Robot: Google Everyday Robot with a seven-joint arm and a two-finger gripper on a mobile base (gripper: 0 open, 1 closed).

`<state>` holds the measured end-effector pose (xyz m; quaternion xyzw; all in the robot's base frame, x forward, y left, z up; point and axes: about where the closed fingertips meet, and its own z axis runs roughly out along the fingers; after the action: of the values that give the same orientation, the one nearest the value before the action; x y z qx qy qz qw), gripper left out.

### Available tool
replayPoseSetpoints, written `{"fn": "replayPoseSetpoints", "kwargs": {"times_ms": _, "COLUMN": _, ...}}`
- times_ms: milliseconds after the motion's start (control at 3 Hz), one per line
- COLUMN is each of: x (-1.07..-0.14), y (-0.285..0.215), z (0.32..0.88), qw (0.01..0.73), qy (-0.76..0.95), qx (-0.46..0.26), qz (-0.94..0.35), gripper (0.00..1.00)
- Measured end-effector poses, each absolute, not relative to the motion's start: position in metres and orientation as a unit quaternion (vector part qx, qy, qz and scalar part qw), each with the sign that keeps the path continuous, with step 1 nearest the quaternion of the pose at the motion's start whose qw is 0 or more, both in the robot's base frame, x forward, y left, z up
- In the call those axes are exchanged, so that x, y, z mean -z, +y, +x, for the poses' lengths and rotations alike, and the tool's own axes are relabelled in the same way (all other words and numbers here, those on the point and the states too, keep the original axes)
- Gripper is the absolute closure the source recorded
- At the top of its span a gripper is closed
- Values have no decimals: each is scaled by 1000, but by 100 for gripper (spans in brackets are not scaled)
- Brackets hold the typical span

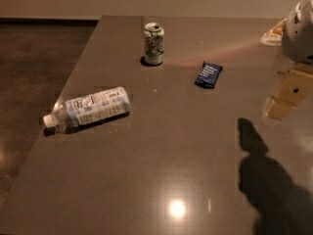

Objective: Pick blue plastic bottle

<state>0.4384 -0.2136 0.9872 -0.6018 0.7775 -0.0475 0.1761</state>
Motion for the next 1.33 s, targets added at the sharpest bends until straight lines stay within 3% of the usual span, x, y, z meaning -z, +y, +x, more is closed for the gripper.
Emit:
{"fn": "replayPoseSetpoints", "kwargs": {"times_ms": 667, "x": -993, "y": -190, "z": 446, "qw": 189, "qy": 755, "qx": 41, "qz": -626, "gripper": 0}}
{"fn": "replayPoseSetpoints", "kwargs": {"times_ms": 1333, "x": -993, "y": -117, "z": 476, "qw": 196, "qy": 703, "qx": 2, "qz": -683, "gripper": 0}}
